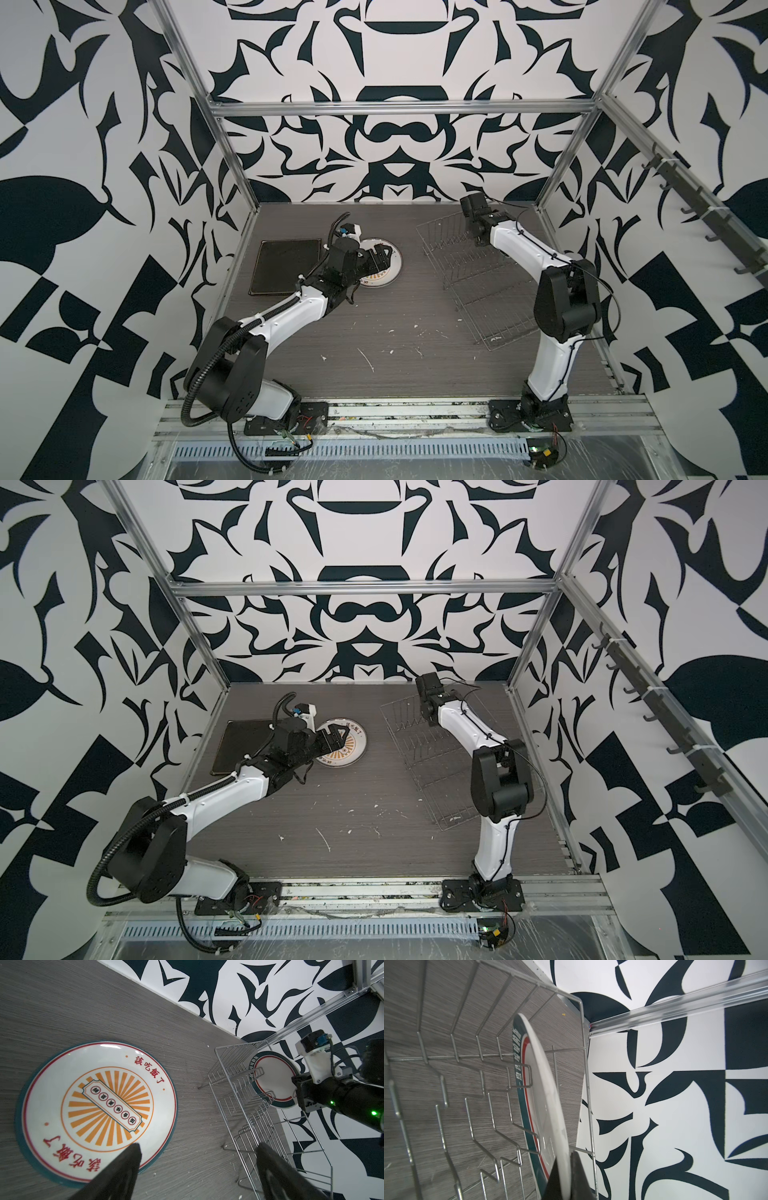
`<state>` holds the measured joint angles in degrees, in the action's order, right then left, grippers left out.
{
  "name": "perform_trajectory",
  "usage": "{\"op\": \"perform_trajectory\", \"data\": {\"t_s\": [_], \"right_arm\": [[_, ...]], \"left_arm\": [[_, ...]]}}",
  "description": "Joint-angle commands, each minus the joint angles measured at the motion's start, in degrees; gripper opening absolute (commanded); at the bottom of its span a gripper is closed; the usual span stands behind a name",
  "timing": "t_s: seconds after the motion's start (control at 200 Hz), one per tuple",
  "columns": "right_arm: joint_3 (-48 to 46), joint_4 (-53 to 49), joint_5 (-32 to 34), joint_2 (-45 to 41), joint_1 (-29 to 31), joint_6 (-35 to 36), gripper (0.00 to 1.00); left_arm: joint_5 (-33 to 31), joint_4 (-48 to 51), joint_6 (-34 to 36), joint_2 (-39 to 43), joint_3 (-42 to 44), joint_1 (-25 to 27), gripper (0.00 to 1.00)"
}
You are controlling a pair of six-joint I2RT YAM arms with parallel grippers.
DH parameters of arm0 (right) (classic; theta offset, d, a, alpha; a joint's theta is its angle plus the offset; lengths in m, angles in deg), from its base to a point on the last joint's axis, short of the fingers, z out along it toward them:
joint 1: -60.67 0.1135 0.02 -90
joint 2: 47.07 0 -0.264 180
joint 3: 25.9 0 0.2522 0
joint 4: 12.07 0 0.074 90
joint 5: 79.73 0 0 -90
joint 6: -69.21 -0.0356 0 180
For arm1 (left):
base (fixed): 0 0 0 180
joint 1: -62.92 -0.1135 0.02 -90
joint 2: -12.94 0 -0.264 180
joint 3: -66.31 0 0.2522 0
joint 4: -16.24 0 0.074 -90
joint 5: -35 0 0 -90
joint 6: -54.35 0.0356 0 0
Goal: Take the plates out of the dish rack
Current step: 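Close the right gripper on the green-rimmed plate's rim in the rack, then lift the green-rimmed plate out of the rack with the right gripper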
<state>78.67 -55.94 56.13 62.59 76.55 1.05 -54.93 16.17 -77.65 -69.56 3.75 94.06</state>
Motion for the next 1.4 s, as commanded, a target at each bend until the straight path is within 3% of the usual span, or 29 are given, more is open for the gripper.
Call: {"op": "perform_trajectory", "data": {"t_s": [0.0,1.1,1.395], "right_arm": [[1.88,2.50,4.82,-4.27,-0.15,1.77,0.00],[1.86,4.22,7.17,-12.18,2.20,4.82,0.00],[-3.46,8.20,4.79,-20.71,3.80,1.62,0.00]], "left_arm": [[-0.60,0.03,0.07,1.27,0.98,-0.29,0.91],[-0.25,1.63,-0.77,3.73,1.99,-0.29,0.91],[-0.65,2.05,-0.89,5.06,2.74,-0.29,0.91]]}}
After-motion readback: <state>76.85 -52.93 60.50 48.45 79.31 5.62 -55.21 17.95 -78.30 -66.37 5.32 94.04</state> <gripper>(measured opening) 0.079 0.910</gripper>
